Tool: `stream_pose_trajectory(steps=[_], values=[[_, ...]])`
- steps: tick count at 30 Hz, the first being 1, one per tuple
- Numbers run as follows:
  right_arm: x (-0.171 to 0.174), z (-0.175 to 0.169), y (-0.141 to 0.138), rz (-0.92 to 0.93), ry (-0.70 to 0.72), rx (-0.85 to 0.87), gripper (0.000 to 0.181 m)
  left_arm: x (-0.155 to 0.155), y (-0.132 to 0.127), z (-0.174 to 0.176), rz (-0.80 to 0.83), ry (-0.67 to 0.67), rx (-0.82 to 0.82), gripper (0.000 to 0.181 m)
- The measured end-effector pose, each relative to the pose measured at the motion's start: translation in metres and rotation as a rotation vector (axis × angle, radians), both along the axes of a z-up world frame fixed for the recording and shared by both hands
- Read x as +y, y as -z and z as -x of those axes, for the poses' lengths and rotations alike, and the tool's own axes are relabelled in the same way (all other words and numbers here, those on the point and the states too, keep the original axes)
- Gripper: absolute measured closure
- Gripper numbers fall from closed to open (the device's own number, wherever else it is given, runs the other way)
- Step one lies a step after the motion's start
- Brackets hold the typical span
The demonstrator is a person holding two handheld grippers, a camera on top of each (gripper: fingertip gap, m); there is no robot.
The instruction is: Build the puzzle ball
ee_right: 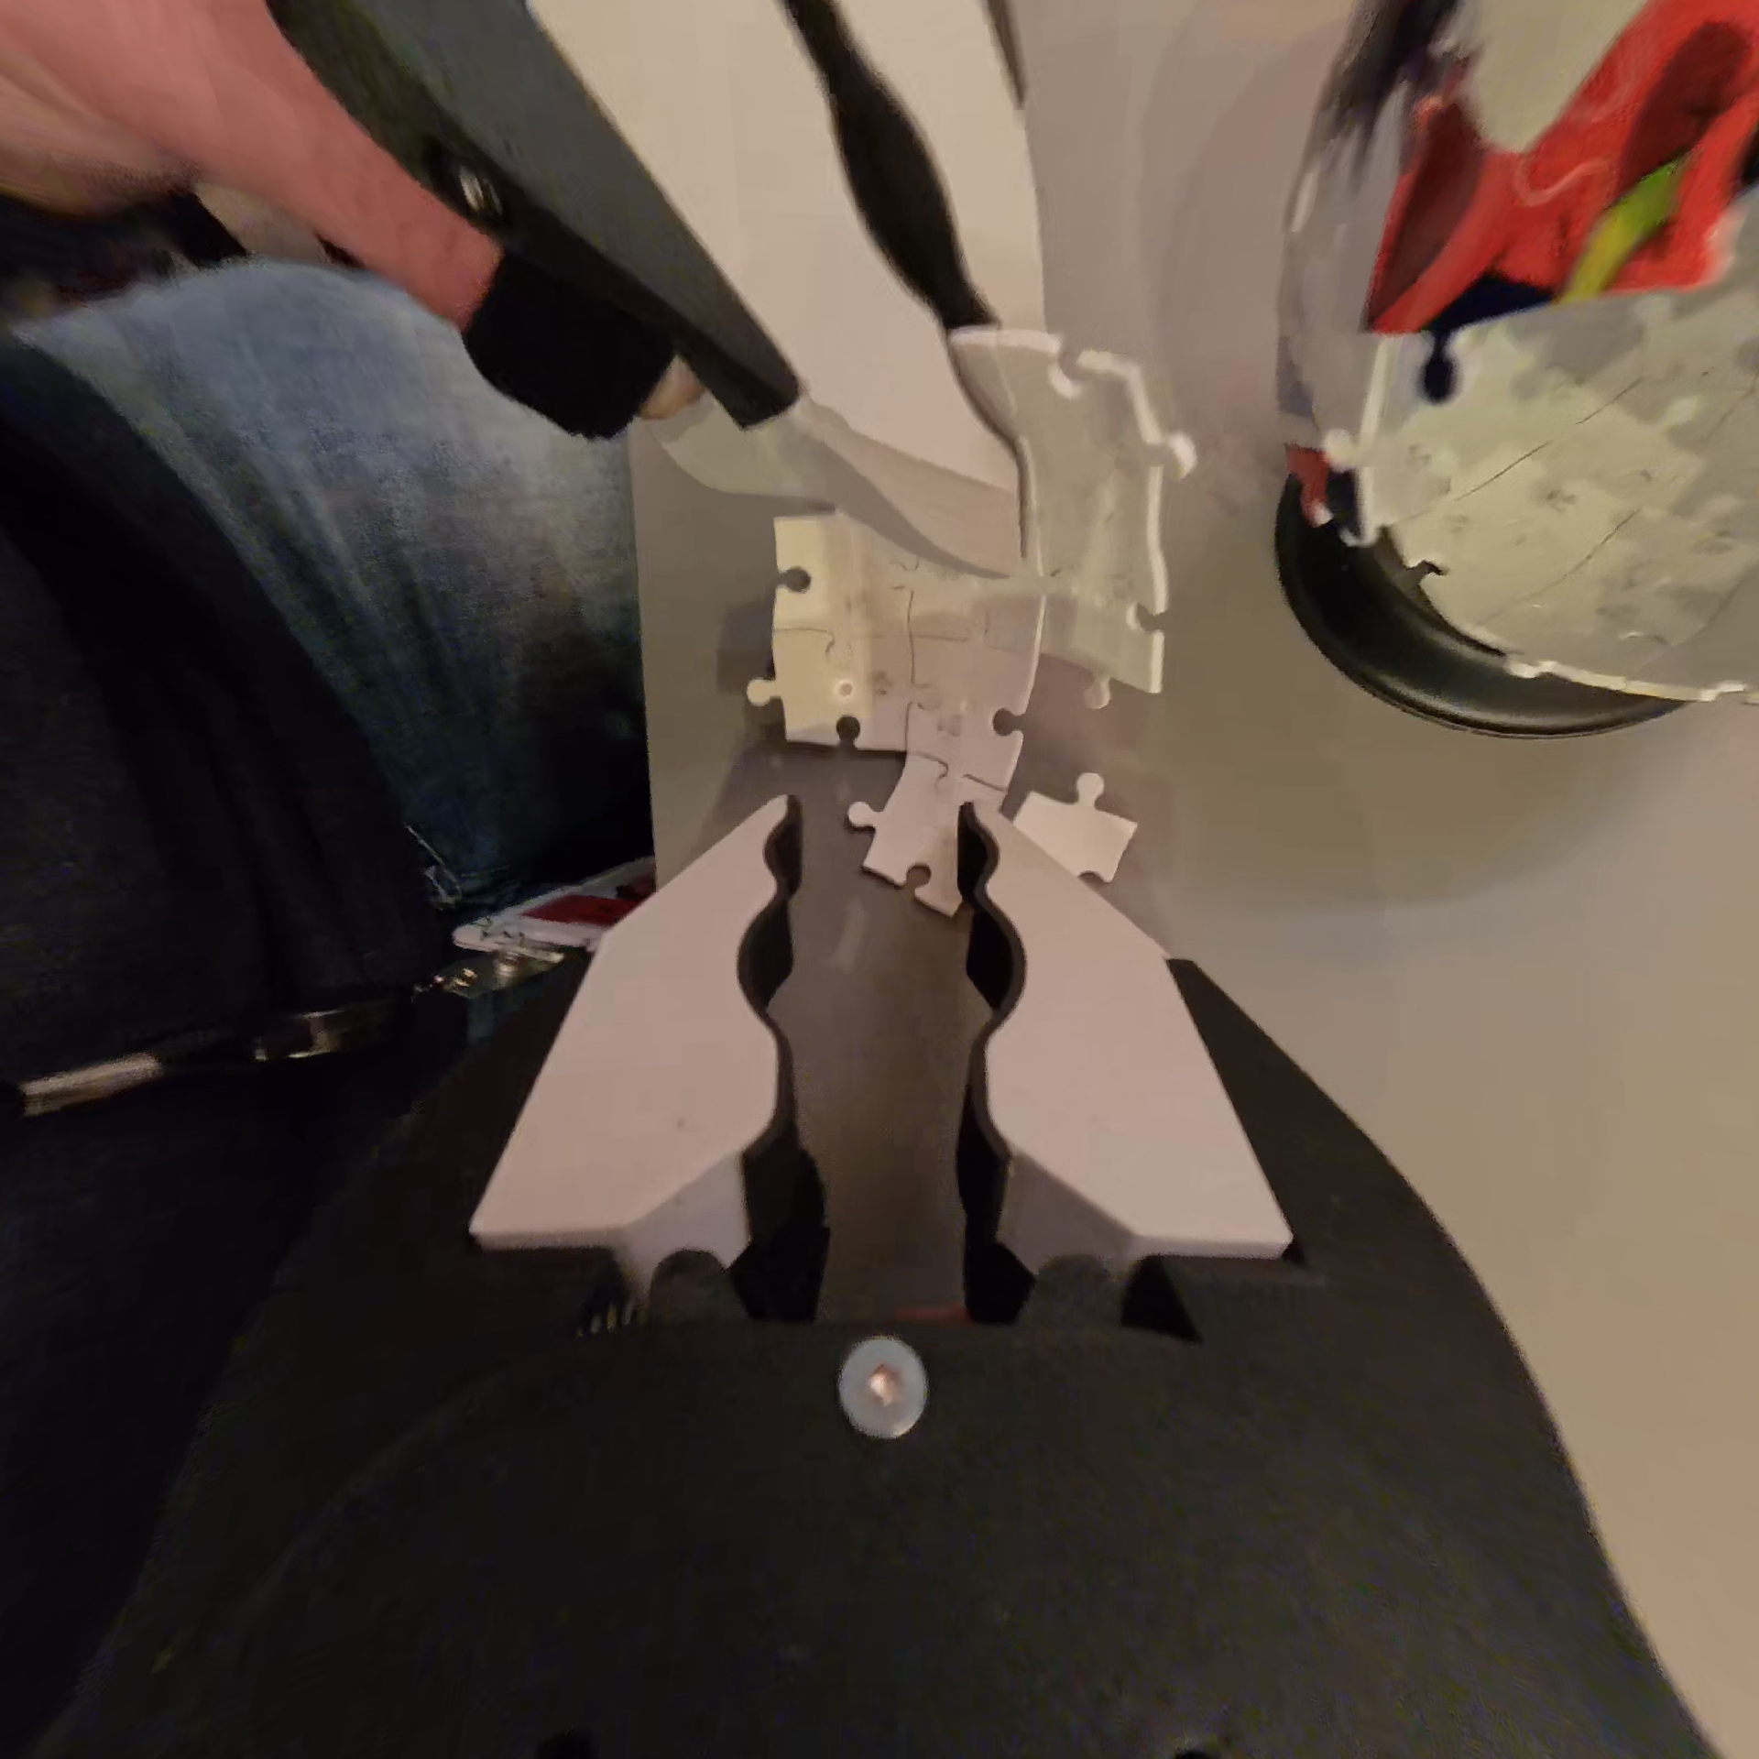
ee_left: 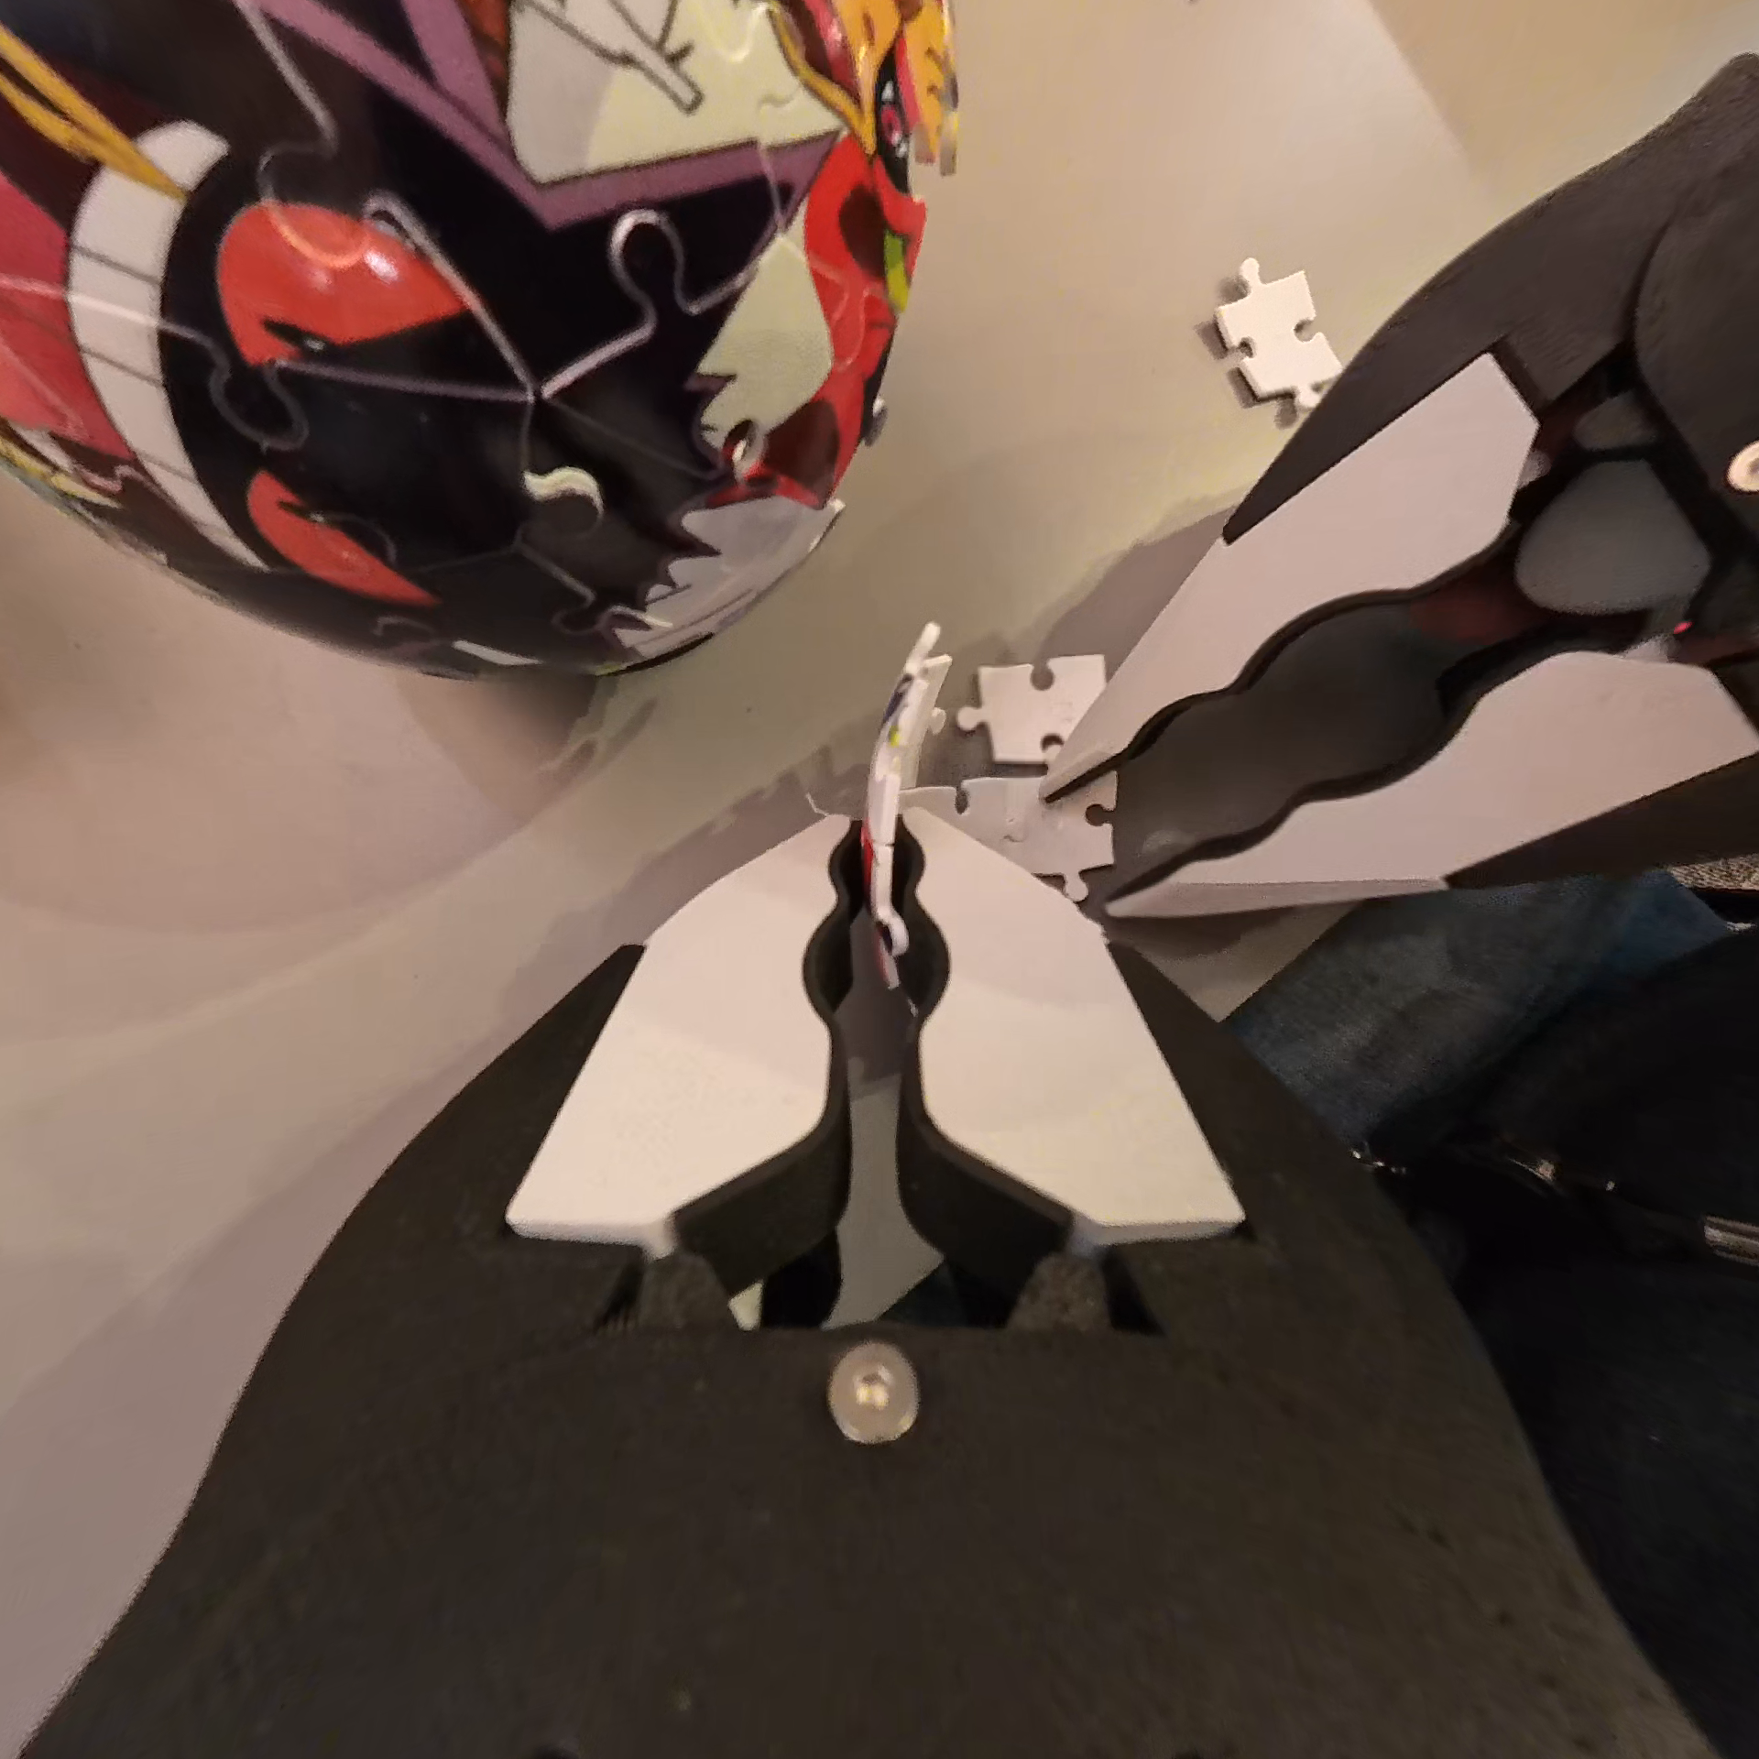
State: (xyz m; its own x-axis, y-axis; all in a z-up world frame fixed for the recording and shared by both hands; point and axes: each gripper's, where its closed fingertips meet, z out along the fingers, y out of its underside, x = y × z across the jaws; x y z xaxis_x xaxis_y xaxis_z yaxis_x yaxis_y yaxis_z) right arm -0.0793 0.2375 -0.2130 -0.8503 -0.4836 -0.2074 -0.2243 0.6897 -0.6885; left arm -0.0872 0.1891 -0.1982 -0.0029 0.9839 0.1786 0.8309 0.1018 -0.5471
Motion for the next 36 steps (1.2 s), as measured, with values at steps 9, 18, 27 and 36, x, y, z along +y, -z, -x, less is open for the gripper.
stream_pose_trajectory(steps=[9, 18, 27, 36], values=[[0.002, 0.019, -0.001, 0.016, 0.015, 0.013, 0.151, -0.002, 0.0, 0.001, -0.011, -0.002, 0.001, 0.177], [0.004, 0.013, 0.007, 0.011, -0.023, 0.056, 0.151, -0.001, 0.001, 0.005, -0.01, 0.005, -0.005, 0.177], [0.003, 0.013, 0.01, 0.006, 0.02, 0.12, 0.152, -0.001, 0.001, 0.006, -0.009, 0.005, -0.02, 0.177], [0.005, 0.0, 0.006, -0.037, 0.105, 0.034, 0.129, -0.001, 0.0, 0.006, -0.002, -0.016, -0.015, 0.177]])
